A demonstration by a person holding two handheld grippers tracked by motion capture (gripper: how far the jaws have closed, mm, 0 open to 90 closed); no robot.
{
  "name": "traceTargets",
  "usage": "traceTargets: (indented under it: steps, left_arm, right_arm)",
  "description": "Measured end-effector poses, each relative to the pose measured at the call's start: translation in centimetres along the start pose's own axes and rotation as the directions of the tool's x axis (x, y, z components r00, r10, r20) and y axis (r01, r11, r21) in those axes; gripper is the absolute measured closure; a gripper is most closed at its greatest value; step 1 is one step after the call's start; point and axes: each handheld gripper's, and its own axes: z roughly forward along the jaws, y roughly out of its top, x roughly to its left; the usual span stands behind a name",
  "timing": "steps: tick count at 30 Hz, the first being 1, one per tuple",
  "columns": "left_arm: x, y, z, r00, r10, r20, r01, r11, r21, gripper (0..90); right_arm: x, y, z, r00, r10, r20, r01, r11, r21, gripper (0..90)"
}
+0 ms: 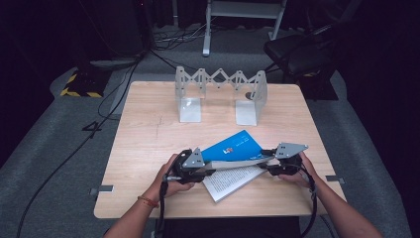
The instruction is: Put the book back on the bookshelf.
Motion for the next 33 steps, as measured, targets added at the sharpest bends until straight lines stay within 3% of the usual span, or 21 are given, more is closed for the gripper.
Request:
traceTargets:
  steps: [3, 7, 9, 12, 16, 17, 19, 22, 24, 26, 28, 30, 33]
  left_arm:
    - [0.4, -0.3, -0.4, 0.9997, -0.011, -0.020, 0.011, 0.9999, 0.004, 67.7]
    - [0.5, -0.3, -0.9, 0.9978, -0.027, -0.061, 0.029, 0.9989, 0.036, 59.9]
    - [0.5, -0.1, -1.3, 0.9978, -0.047, -0.046, 0.049, 0.9978, 0.044, 53.2]
    - [-0.1, 0.5, -1.7, 0.9982, -0.030, -0.052, 0.033, 0.9976, 0.060, 46.4]
    - [-1.2, 1.3, -1.6, 0.9978, -0.038, -0.053, 0.041, 0.9978, 0.052, 39.3]
    - [-1.6, 1.6, -1.3, 0.9962, -0.029, -0.082, 0.034, 0.9972, 0.066, 38.7]
    - [-2.0, 1.9, -0.9, 0.9951, -0.022, -0.096, 0.029, 0.9966, 0.078, 37.2]
    - [-2.4, 2.3, -0.2, 0.9913, 0.006, -0.132, 0.008, 0.9941, 0.108, 37.8]
    - [-2.4, 2.3, 0.3, 0.9827, 0.018, -0.184, 0.008, 0.9901, 0.140, 46.2]
    - [-2.2, 2.0, 0.6, 0.9773, 0.043, -0.208, -0.011, 0.9883, 0.152, 54.7]
    - [-1.9, 1.8, 0.5, 0.9788, 0.043, -0.200, -0.015, 0.9899, 0.141, 64.1]
    - [-1.7, 1.5, 0.3, 0.9802, 0.056, -0.190, -0.032, 0.9914, 0.127, 67.1]
    - [-1.4, 1.0, 0.2, 0.9846, 0.042, -0.170, -0.023, 0.9932, 0.114, 68.4]
  right_arm:
    - [0.7, 0.6, 0.2, 0.9978, -0.064, 0.016, 0.063, 0.998, 0.015, 58.7]
    - [1.4, 1.5, 0.5, 0.9957, -0.088, 0.027, 0.087, 0.996, 0.035, 62.8]
    - [1.5, 1.9, 0.6, 0.9947, -0.099, 0.027, 0.098, 0.994, 0.045, 63.9]
    - [1.8, 2.4, 0.9, 0.9928, -0.118, 0.022, 0.116, 0.991, 0.068, 65.4]
    - [2.3, 3.1, 1.4, 0.9888, -0.148, 0.021, 0.145, 0.985, 0.088, 66.5]
    - [2.4, 3.2, 1.5, 0.9887, -0.148, 0.020, 0.146, 0.985, 0.089, 66.7]
    - [2.5, 3.5, 1.6, 0.9858, -0.167, 0.021, 0.164, 0.982, 0.098, 67.1]
    - [2.6, 3.9, 1.7, 0.9835, -0.180, 0.015, 0.177, 0.978, 0.110, 67.6]
    - [2.5, 4.1, 1.7, 0.9810, -0.194, 0.012, 0.191, 0.975, 0.117, 67.6]
    - [2.5, 4.2, 1.7, 0.9801, -0.198, 0.010, 0.196, 0.974, 0.119, 67.5]
    - [2.6, 4.2, 1.8, 0.9782, -0.208, 0.009, 0.205, 0.971, 0.123, 67.3]
    - [2.5, 4.2, 1.8, 0.9772, -0.212, 0.010, 0.210, 0.972, 0.106, 65.9]
    - [2.0, 3.9, 1.6, 0.9809, -0.193, -0.020, 0.194, 0.980, 0.051, 62.8]
